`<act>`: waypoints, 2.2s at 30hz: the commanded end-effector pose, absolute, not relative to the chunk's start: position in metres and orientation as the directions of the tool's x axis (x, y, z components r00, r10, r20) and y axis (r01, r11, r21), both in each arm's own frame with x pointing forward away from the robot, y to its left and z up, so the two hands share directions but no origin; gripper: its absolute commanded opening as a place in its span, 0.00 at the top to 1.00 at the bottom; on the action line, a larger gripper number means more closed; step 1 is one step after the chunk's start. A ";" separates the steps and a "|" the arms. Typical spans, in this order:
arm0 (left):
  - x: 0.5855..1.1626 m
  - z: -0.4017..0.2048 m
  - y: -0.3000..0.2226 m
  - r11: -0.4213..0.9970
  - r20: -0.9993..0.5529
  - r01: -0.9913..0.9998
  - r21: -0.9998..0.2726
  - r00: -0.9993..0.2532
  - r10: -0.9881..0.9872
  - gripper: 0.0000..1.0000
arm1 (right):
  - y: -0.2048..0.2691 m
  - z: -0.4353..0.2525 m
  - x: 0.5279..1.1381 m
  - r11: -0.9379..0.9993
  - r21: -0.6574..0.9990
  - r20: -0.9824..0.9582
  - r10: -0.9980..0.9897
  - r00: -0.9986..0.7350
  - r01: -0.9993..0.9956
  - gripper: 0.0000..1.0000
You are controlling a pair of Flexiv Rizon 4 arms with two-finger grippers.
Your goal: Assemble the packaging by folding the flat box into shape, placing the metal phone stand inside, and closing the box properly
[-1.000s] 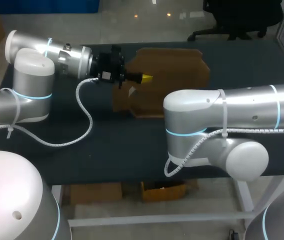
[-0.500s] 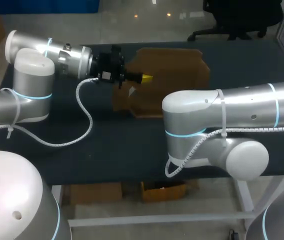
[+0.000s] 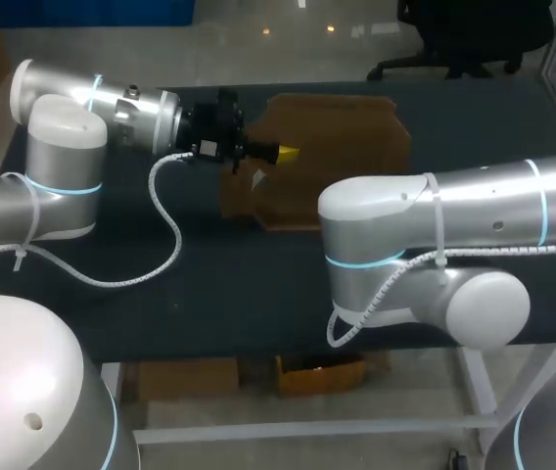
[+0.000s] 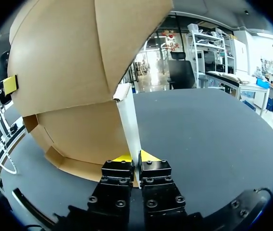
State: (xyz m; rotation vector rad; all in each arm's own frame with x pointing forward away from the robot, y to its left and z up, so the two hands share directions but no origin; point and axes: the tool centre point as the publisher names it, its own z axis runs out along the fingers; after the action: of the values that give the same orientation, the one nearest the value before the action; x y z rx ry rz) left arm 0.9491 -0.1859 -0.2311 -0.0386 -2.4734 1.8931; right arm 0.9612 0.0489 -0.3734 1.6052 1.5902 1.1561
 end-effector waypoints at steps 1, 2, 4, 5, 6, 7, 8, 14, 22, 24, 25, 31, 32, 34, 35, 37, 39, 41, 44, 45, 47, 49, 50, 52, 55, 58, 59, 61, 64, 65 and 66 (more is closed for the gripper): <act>0.949 -0.234 -0.186 0.262 0.006 0.003 -0.965 -0.999 0.036 1.00 | 0.050 -0.372 0.965 -0.098 0.873 0.168 0.980 -0.106 0.478 1.00; 0.949 -0.234 -0.186 0.262 0.006 0.003 -0.965 -0.999 0.036 1.00 | 0.050 -0.372 0.965 -0.095 0.872 0.167 0.980 -0.110 0.480 1.00; 0.949 -0.234 -0.186 0.262 0.006 0.003 -0.965 -0.999 0.036 1.00 | 0.051 -0.372 0.965 -0.090 0.871 0.166 0.979 -0.116 0.482 1.00; 0.949 -0.234 -0.186 0.262 0.006 0.003 -0.965 -0.999 0.036 1.00 | 0.051 -0.372 0.965 -0.088 0.871 0.165 0.979 -0.120 0.484 1.00; 0.949 -0.233 -0.186 0.269 0.000 0.010 -0.963 -0.999 0.039 0.96 | 0.051 -0.371 0.965 -0.086 0.871 0.165 0.979 -0.121 0.484 1.00; 0.948 -0.232 -0.186 0.280 -0.004 0.016 -0.960 -0.999 0.042 0.75 | 0.051 -0.371 0.965 -0.084 0.870 0.164 0.979 -0.124 0.485 1.00; 0.948 -0.232 -0.187 0.288 -0.004 0.016 -0.957 -0.999 0.042 0.71 | 0.051 -0.371 0.965 -0.083 0.870 0.163 0.978 -0.126 0.485 1.00; 0.947 -0.228 -0.192 0.342 -0.018 0.033 -0.939 -0.999 0.048 0.00 | 0.051 -0.369 0.964 -0.078 0.871 0.163 0.977 -0.136 0.484 1.00; 0.945 -0.215 -0.183 0.375 -0.064 0.074 -0.924 -0.997 0.037 0.00 | 0.049 -0.363 0.960 -0.053 0.864 0.166 0.969 -0.184 0.500 1.00; 0.943 -0.211 -0.179 0.389 -0.083 0.092 -0.917 -0.996 0.042 0.00 | 0.048 -0.363 0.960 -0.047 0.857 0.172 0.965 -0.199 0.513 1.00; 0.942 -0.210 -0.178 0.397 -0.088 0.099 -0.913 -0.995 0.046 0.00 | 0.048 -0.363 0.960 -0.042 0.852 0.172 0.964 -0.204 0.522 1.00; 0.934 -0.203 -0.167 0.435 -0.122 0.136 -0.890 -0.991 0.059 0.00 | 0.043 -0.363 0.960 -0.036 0.837 0.194 0.953 -0.235 0.546 1.00; 0.933 -0.202 -0.165 0.438 -0.127 0.140 -0.888 -0.990 0.059 0.00 | 0.042 -0.363 0.960 -0.040 0.836 0.200 0.951 -0.237 0.548 1.00; 0.931 -0.200 -0.160 0.442 -0.139 0.150 -0.884 -0.989 0.056 0.00 | 0.040 -0.363 0.959 -0.057 0.834 0.240 0.933 -0.269 0.549 1.00; 0.930 -0.199 -0.158 0.443 -0.146 0.156 -0.883 -0.988 0.056 0.00 | 0.040 -0.362 0.959 -0.063 0.833 0.258 0.923 -0.286 0.549 1.00; 0.927 -0.197 -0.153 0.448 -0.160 0.167 -0.879 -0.986 0.054 0.00 | 0.039 -0.360 0.958 -0.058 0.828 0.269 0.914 -0.304 0.558 1.00; 0.924 -0.194 -0.149 0.454 -0.178 0.185 -0.871 -0.982 0.057 0.00 | 0.038 -0.358 0.959 -0.054 0.822 0.291 0.895 -0.338 0.567 1.00; 0.921 -0.190 -0.145 0.466 -0.194 0.200 -0.862 -0.979 0.061 0.00 | 0.038 -0.357 0.959 -0.040 0.815 0.296 0.886 -0.356 0.577 1.00; 0.917 -0.187 -0.137 0.480 -0.208 0.208 -0.852 -0.977 0.053 0.00 | 0.037 -0.356 0.959 -0.022 0.805 0.297 0.880 -0.371 0.593 1.00; 0.916 -0.187 -0.135 0.484 -0.211 0.209 -0.850 -0.976 0.050 0.00 | 0.036 -0.356 0.959 -0.019 0.800 0.308 0.871 -0.383 0.600 1.00; 0.914 -0.186 -0.130 0.493 -0.214 0.208 -0.845 -0.976 0.045 0.00 | 0.036 -0.356 0.959 -0.011 0.791 0.317 0.863 -0.394 0.612 1.00; 0.911 -0.186 -0.126 0.506 -0.214 0.207 -0.837 -0.976 0.045 0.00 | 0.035 -0.355 0.959 0.000 0.783 0.327 0.851 -0.411 0.622 1.00; 0.910 -0.186 -0.124 0.513 -0.213 0.206 -0.833 -0.976 0.046 0.00 | 0.035 -0.355 0.959 0.009 0.778 0.325 0.850 -0.415 0.628 1.00; 0.909 -0.185 -0.120 0.528 -0.210 0.204 -0.825 -0.976 0.048 0.00 | 0.034 -0.355 0.959 0.014 0.770 0.340 0.837 -0.429 0.638 1.00; 0.906 -0.182 -0.116 0.546 -0.210 0.202 -0.813 -0.977 0.048 0.00 | 0.035 -0.353 0.960 0.041 0.759 0.333 0.833 -0.442 0.650 1.00; 0.904 -0.180 -0.112 0.564 -0.217 0.212 -0.798 -0.974 0.060 0.00 | 0.036 -0.350 0.960 0.053 0.750 0.345 0.819 -0.459 0.659 1.00; 0.903 -0.179 -0.111 0.572 -0.218 0.216 -0.791 -0.974 0.067 0.00 | 0.035 -0.349 0.960 0.060 0.745 0.342 0.821 -0.458 0.664 1.00; 0.901 -0.178 -0.108 0.582 -0.218 0.221 -0.782 -0.973 0.076 0.00 | 0.035 -0.346 0.960 0.075 0.739 0.340 0.817 -0.467 0.669 1.00; 0.899 -0.178 -0.103 0.591 -0.215 0.222 -0.775 -0.973 0.084 0.00 | 0.035 -0.345 0.959 0.100 0.724 0.333 0.817 -0.472 0.683 1.00; 0.898 -0.177 -0.100 0.591 -0.213 0.221 -0.776 -0.973 0.085 0.00 | 0.035 -0.344 0.959 0.109 0.714 0.335 0.814 -0.474 0.692 1.00; 0.896 -0.177 -0.098 0.591 -0.212 0.222 -0.776 -0.973 0.088 0.00 | 0.035 -0.344 0.959 0.120 0.700 0.337 0.814 -0.474 0.703 1.00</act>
State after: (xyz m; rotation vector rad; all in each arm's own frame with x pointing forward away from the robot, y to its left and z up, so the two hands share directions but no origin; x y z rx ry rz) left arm 0.8995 -0.1056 -0.1817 -0.2843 -2.9354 1.4735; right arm 0.9580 0.0391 -0.3498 1.4755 2.0602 1.4238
